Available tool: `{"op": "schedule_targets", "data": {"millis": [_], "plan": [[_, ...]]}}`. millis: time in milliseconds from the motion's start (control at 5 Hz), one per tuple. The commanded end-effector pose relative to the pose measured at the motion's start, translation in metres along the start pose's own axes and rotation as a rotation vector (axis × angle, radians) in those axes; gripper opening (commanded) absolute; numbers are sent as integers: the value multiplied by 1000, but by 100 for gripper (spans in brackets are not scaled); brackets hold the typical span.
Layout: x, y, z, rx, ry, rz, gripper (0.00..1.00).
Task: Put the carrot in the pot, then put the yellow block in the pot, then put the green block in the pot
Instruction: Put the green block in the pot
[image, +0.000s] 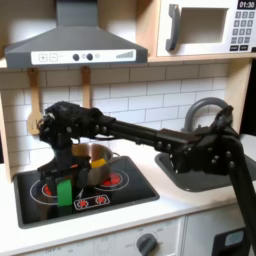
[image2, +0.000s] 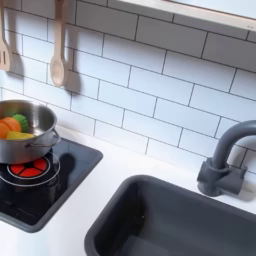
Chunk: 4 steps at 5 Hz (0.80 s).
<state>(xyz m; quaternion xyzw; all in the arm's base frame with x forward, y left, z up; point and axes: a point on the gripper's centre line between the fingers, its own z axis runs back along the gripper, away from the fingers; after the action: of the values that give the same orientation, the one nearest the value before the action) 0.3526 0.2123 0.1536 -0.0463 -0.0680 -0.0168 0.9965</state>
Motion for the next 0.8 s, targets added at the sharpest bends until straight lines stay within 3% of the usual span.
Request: {"op": "schedule_targets", "data": {"millis": [0, 600], "plan": [[-2, -1, 2, -41, -41, -6, 100], [-10, 4, -2, -111, -52, -11, 100]]}}
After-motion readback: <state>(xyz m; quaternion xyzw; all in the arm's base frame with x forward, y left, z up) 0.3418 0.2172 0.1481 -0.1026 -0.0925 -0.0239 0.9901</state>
